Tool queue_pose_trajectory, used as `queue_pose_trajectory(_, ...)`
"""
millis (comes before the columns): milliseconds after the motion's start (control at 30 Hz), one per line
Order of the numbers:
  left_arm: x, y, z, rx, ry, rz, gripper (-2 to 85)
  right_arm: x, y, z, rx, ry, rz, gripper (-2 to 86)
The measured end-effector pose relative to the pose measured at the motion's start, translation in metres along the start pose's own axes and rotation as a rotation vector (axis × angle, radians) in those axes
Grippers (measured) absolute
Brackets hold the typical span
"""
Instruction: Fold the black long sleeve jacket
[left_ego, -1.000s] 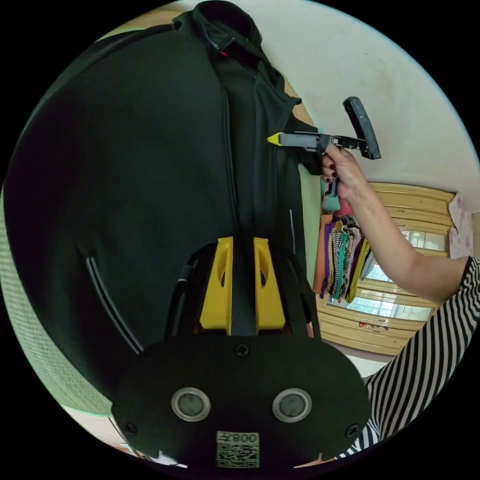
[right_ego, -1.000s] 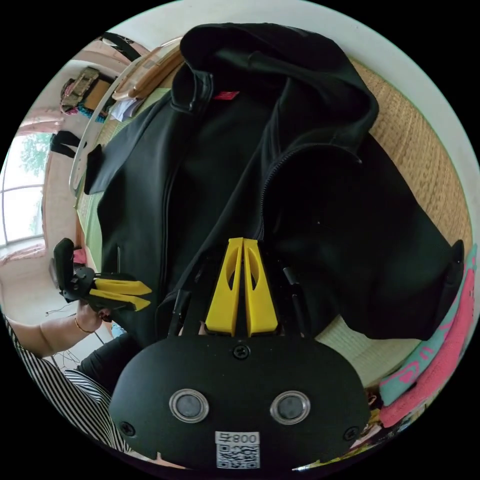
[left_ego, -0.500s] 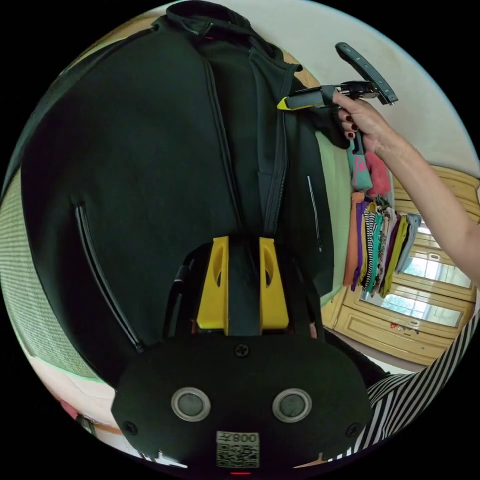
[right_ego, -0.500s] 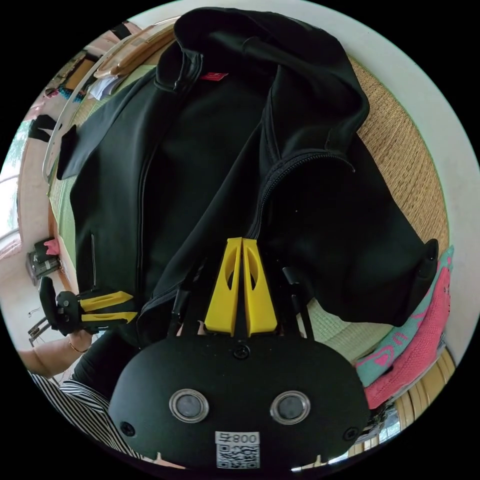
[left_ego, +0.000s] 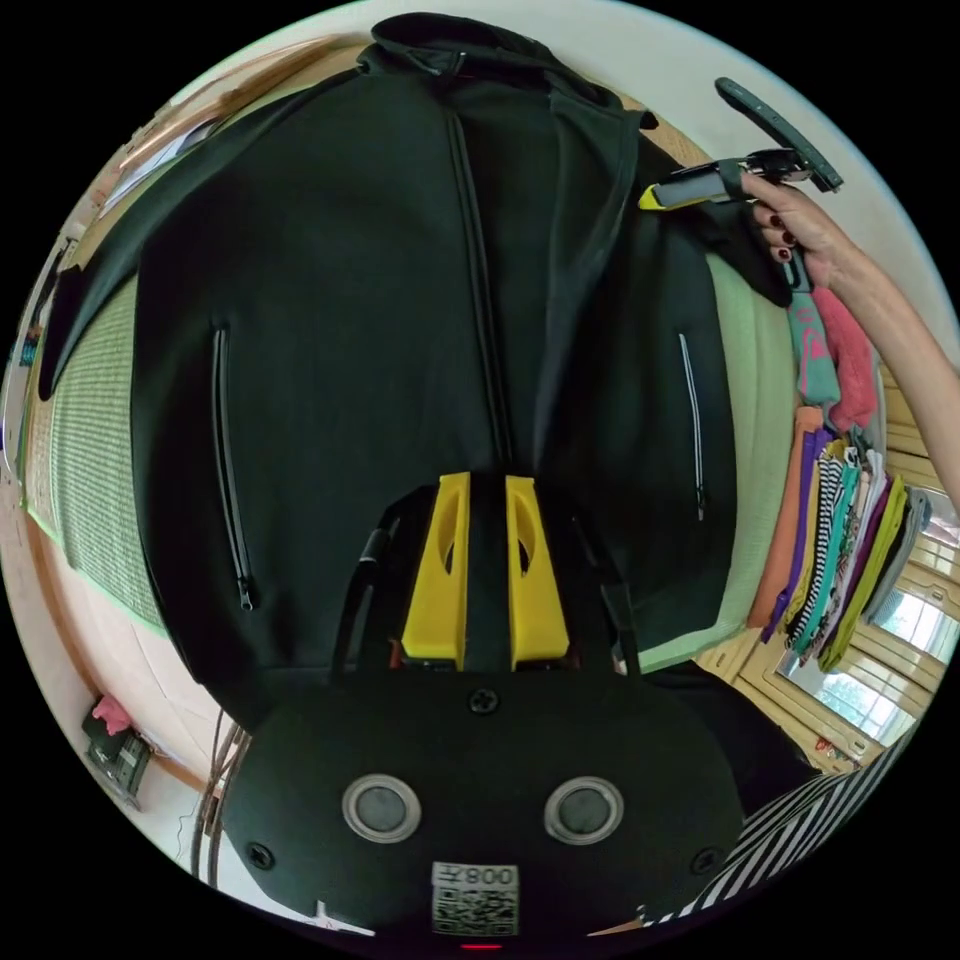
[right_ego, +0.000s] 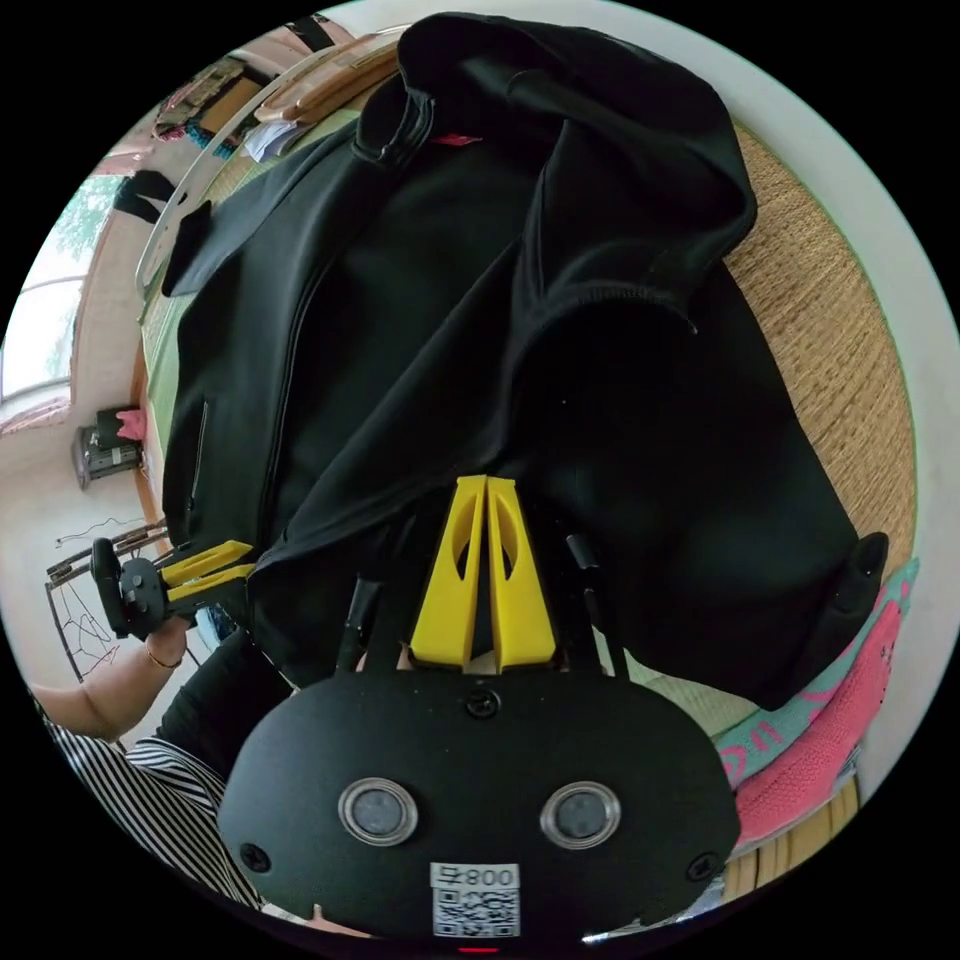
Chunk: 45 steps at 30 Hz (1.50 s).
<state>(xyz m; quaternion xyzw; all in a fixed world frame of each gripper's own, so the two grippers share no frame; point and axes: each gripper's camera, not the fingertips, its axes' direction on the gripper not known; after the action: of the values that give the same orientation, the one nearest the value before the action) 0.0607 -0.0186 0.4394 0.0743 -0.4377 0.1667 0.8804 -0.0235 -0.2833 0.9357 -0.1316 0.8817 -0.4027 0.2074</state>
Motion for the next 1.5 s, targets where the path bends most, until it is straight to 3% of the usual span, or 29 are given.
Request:
queue_pose_trajectory(300, -0.009, 0.015, -0.001, -0.001, 0.086, 0.028, 1.8, 0.005, -0.032, -0.064, 0.29, -0.378, -0.039, 5.0)
queue_pose_trajectory(533, -0.025, 0.025, -0.004, -0.001, 0.157, 0.049, 0.9, 0.017, -0.115, -0.042, 0.198, -0.441, 0.031, 6.8)
queue_pose_trajectory(1000, -0.063, 0.046, -0.041, 0.037, 0.302, 0.084, 0.3, 0.033, -0.132, -0.045, 0.151, -0.613, 0.007, 1.1)
queue_pose_trajectory(1267, -0.078, 0.051, -0.056, 0.026, 0.325, 0.103, 0.3, 0.06, -0.124, -0.076, 0.334, -0.492, 0.066, 2.3)
queue_pose_trajectory(1333, -0.081, 0.05, -0.057, 0.022, 0.331, 0.101, 0.3, 0.063, -0.137, -0.085, 0.38, -0.356, 0.092, 6.1)
queue_pose_trajectory(1500, -0.09, 0.05, -0.064, 0.015, 0.341, 0.103, 0.4, 0.064, -0.176, -0.082, 0.342, -0.244, 0.106, 8.3)
